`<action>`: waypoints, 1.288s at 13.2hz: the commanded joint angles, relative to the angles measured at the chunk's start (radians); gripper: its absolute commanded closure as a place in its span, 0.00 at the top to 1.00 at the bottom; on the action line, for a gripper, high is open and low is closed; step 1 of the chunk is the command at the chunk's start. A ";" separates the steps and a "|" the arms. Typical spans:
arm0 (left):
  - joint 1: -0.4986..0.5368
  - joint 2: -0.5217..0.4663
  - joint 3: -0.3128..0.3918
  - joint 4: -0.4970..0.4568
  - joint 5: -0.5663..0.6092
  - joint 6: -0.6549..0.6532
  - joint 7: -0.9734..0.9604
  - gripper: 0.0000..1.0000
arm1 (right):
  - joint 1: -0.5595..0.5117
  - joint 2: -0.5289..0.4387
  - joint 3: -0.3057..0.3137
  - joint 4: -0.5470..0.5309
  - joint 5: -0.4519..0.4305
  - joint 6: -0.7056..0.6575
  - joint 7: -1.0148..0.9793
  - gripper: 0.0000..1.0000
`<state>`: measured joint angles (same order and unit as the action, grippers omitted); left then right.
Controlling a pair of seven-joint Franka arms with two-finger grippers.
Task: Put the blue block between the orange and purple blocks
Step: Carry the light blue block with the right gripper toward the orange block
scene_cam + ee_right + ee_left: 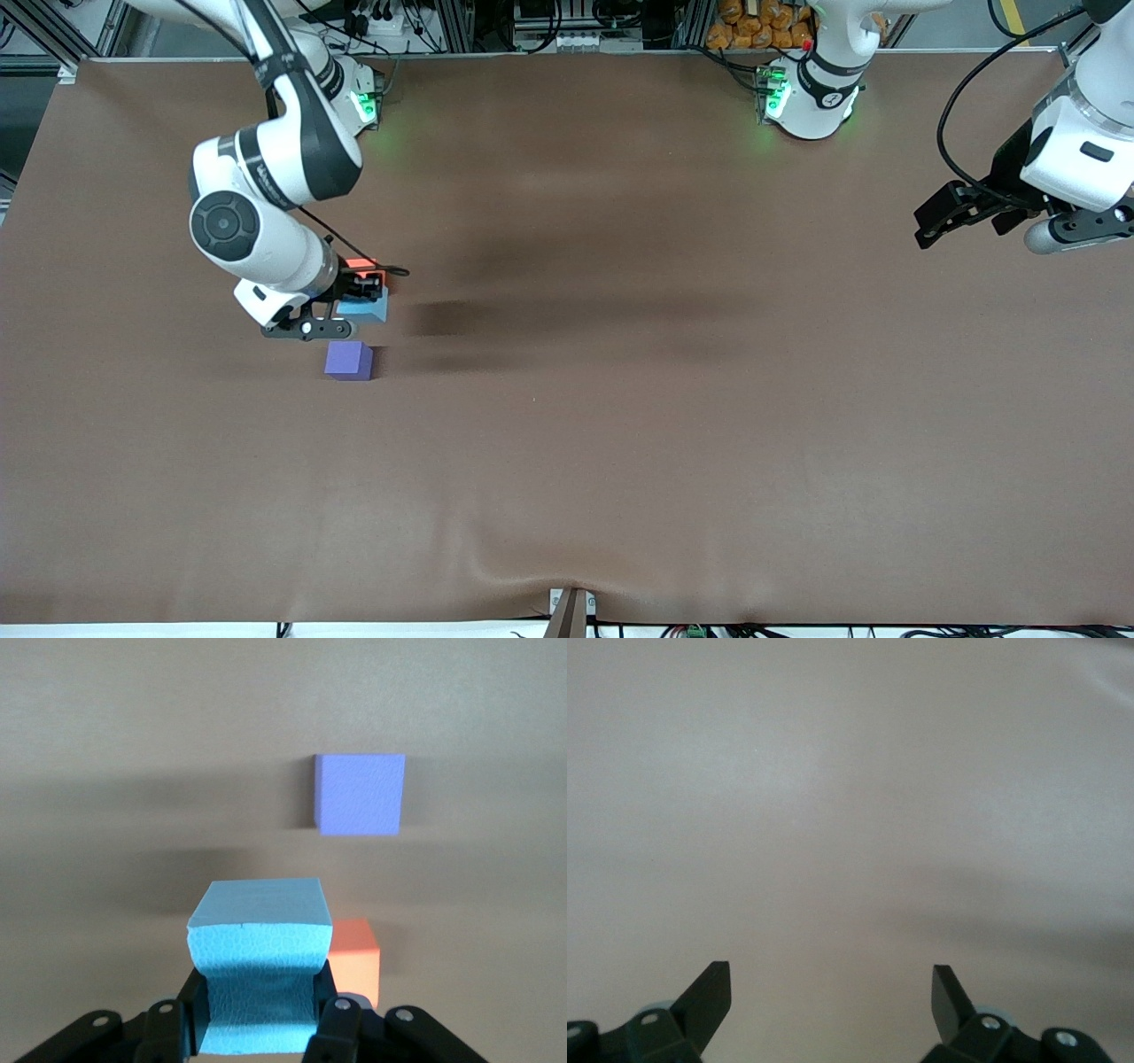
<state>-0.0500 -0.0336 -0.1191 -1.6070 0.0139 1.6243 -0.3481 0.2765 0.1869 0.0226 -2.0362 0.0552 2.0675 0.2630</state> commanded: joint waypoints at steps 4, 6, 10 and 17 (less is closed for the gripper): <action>0.001 0.006 -0.027 -0.005 0.006 0.028 0.009 1.00 | -0.048 0.006 0.016 -0.091 -0.020 0.079 -0.045 0.00; 0.001 0.006 -0.027 -0.007 0.006 0.029 0.008 1.00 | -0.068 0.014 0.016 -0.091 -0.021 0.079 -0.048 0.00; 0.001 0.007 -0.028 -0.007 0.006 0.031 0.008 1.00 | -0.091 0.049 0.016 -0.091 -0.023 0.091 -0.048 0.00; -0.001 0.012 -0.034 -0.008 0.006 0.038 0.004 1.00 | -0.091 0.069 0.016 -0.121 -0.026 0.143 -0.061 0.00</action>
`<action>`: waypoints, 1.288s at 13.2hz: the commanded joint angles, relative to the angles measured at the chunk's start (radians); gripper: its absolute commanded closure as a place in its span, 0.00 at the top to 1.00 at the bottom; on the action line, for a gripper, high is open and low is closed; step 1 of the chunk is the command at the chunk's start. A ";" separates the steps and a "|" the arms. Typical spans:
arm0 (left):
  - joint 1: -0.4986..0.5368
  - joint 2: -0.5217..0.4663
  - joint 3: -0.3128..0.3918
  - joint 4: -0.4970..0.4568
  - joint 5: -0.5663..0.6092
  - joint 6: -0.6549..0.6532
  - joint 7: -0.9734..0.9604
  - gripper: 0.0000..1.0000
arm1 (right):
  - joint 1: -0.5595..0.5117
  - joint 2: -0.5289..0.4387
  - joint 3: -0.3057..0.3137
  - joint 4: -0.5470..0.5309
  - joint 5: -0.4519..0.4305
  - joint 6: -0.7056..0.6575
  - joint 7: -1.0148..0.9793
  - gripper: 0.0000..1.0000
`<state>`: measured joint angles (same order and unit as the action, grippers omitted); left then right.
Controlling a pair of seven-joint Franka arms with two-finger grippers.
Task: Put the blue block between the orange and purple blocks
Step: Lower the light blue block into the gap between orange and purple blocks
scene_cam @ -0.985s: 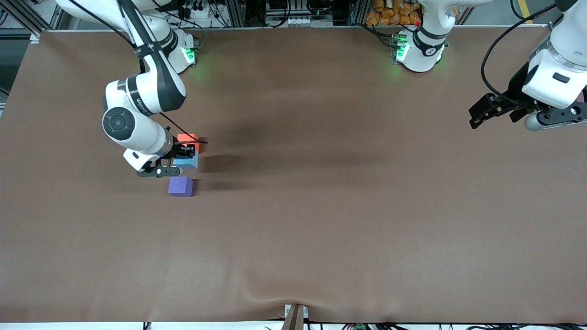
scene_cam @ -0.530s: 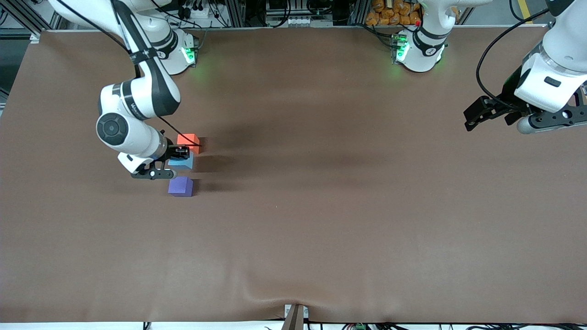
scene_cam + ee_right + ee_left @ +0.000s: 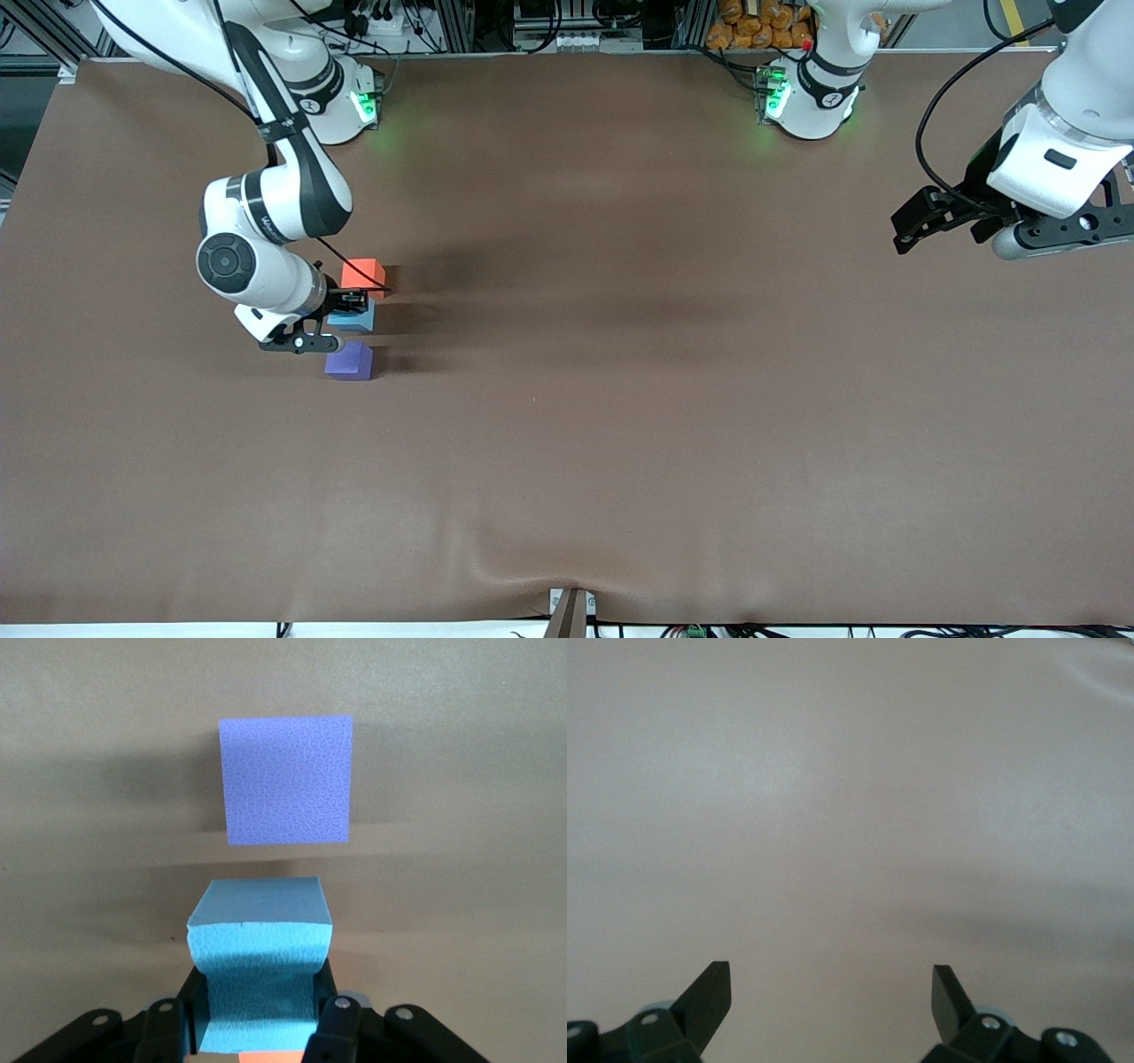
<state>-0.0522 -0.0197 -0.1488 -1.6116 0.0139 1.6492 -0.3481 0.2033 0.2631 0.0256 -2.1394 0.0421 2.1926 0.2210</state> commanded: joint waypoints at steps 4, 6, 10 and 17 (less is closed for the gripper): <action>0.005 0.000 -0.015 -0.002 0.006 0.020 0.003 1.00 | -0.024 0.028 0.013 -0.027 -0.014 0.081 -0.019 0.00; 0.006 0.000 -0.015 -0.002 0.006 0.020 0.003 1.00 | -0.035 0.028 0.013 -0.028 -0.016 0.082 -0.028 0.00; 0.003 0.000 -0.017 -0.004 0.006 0.026 -0.003 1.00 | -0.068 0.042 0.014 -0.057 -0.016 0.137 -0.060 0.00; 0.006 -0.002 -0.015 -0.004 0.006 0.026 -0.003 1.00 | -0.056 0.059 0.016 -0.060 -0.013 0.162 -0.058 0.00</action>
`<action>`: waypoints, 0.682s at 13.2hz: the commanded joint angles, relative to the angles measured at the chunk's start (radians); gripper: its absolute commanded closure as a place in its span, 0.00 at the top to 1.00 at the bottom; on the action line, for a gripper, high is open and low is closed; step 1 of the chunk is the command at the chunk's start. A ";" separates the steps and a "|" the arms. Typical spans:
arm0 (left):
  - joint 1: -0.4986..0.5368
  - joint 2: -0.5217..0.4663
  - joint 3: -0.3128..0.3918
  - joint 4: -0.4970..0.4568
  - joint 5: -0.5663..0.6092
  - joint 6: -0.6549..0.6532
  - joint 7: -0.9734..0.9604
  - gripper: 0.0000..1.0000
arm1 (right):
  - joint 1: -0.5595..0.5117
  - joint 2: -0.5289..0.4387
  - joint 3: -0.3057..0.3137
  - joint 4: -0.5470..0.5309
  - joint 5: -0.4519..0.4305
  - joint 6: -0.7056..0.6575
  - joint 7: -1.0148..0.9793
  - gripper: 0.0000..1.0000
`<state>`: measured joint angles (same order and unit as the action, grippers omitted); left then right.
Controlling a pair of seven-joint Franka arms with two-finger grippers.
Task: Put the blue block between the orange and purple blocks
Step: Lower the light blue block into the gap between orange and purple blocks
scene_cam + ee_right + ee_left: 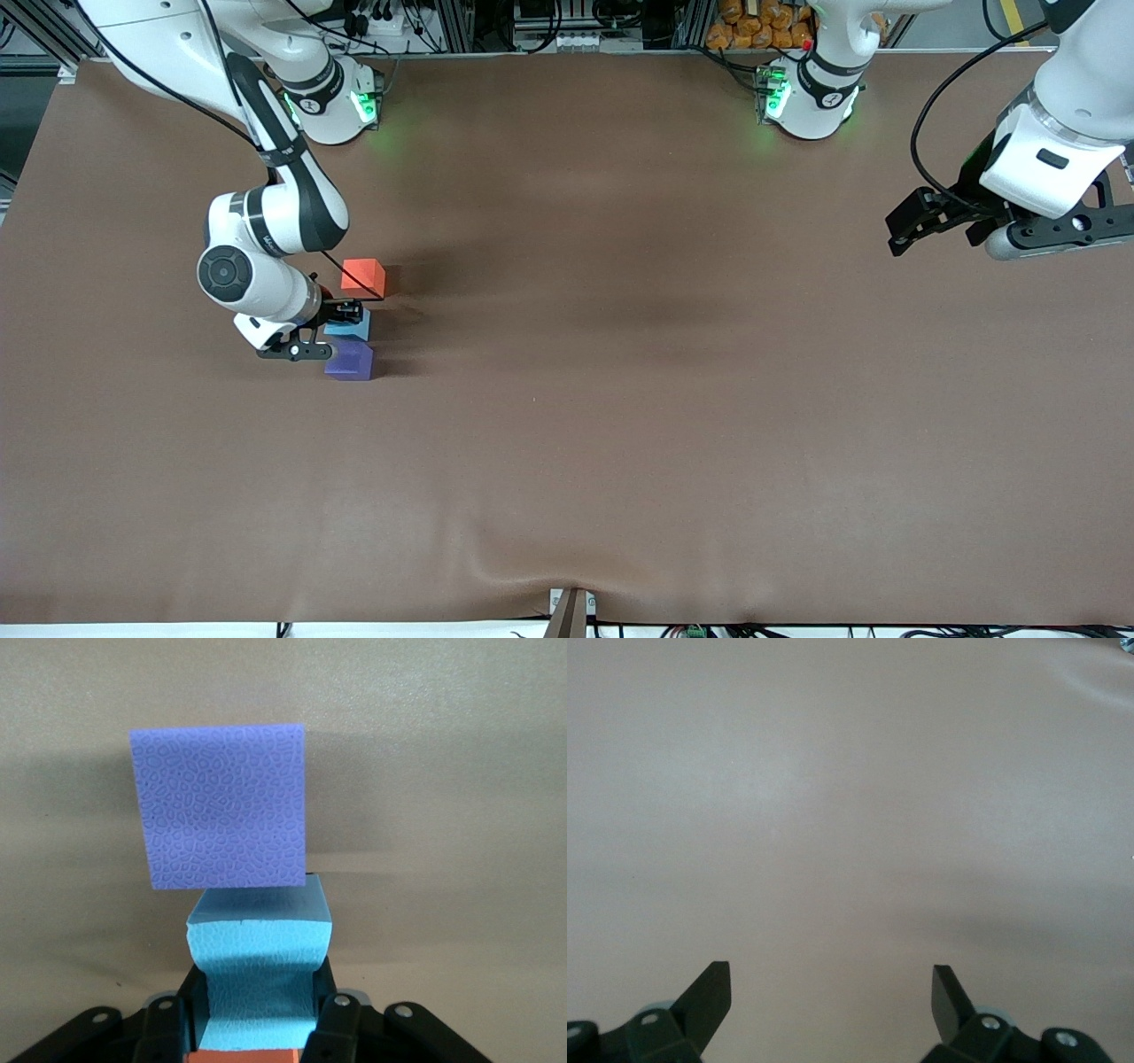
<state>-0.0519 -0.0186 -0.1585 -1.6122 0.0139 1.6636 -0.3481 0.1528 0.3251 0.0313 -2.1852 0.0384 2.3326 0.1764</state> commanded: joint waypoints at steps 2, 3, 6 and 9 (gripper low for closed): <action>0.006 -0.003 -0.007 -0.003 0.006 0.012 -0.003 1.00 | -0.001 -0.003 0.010 -0.015 -0.011 0.022 -0.015 0.00; 0.006 -0.003 -0.007 -0.005 0.006 0.012 -0.003 1.00 | 0.001 -0.001 0.010 -0.015 -0.011 0.022 -0.015 0.00; 0.009 -0.004 -0.007 -0.003 0.006 0.012 -0.003 1.00 | 0.014 0.003 0.010 -0.034 -0.011 0.060 -0.015 0.00; 0.010 -0.004 -0.007 -0.005 0.006 0.012 -0.003 1.00 | 0.013 0.011 0.009 -0.034 -0.011 0.059 -0.015 0.00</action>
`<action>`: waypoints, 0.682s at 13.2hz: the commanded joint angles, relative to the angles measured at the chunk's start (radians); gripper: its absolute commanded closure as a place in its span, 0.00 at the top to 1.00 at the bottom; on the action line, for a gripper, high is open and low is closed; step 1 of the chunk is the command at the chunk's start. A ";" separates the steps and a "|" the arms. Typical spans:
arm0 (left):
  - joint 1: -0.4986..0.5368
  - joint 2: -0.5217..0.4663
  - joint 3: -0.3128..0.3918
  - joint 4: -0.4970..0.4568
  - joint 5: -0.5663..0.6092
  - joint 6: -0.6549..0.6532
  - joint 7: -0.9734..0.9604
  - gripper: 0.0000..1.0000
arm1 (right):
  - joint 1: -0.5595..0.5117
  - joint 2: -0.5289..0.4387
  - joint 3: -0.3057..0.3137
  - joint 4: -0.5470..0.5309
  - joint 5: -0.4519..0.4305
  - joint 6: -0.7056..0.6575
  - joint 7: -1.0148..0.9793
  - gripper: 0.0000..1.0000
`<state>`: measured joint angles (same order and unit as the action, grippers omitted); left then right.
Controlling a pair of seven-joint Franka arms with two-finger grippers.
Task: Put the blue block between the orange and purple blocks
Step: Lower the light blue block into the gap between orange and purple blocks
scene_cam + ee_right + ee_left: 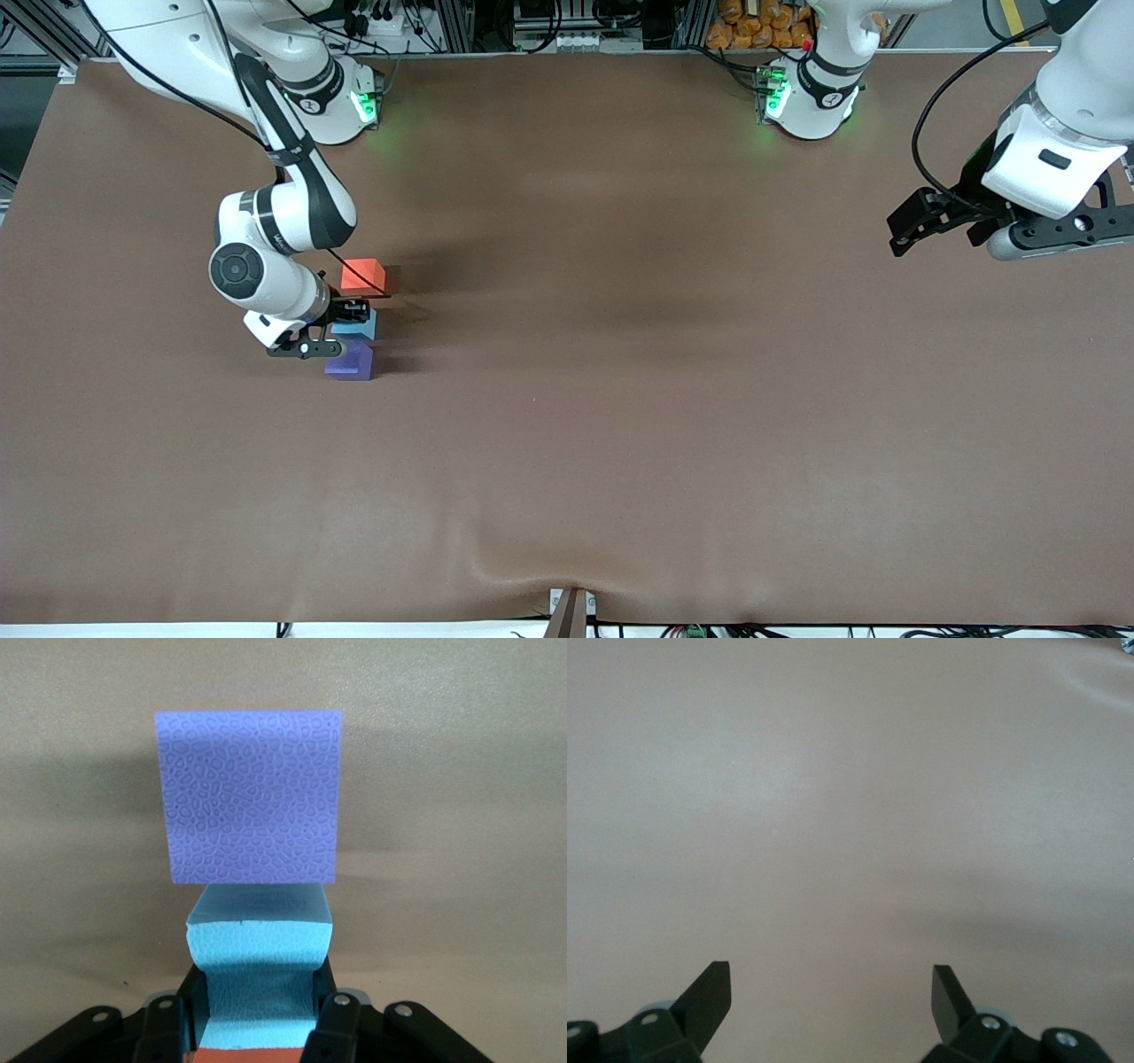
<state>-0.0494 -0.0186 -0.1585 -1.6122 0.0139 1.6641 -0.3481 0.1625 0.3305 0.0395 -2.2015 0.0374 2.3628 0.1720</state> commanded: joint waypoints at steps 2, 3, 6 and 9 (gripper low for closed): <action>0.010 -0.004 -0.007 -0.008 0.006 0.011 -0.003 1.00 | -0.004 0.012 0.002 -0.015 -0.008 0.018 0.000 0.99; 0.010 -0.004 -0.007 -0.008 0.006 0.011 -0.002 1.00 | -0.008 0.012 0.002 -0.011 -0.008 0.004 0.003 1.00; 0.008 -0.004 -0.007 -0.009 0.006 0.011 -0.003 1.00 | -0.014 -0.008 0.002 0.076 -0.007 -0.165 0.006 1.00; 0.008 -0.003 -0.007 -0.009 0.006 0.011 -0.003 1.00 | -0.020 -0.018 0.002 0.298 0.005 -0.435 0.006 1.00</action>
<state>-0.0483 -0.0186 -0.1584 -1.6155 0.0139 1.6641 -0.3481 0.1561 0.3260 0.0350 -2.0496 0.0378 2.0944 0.1727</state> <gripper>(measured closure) 0.000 0.000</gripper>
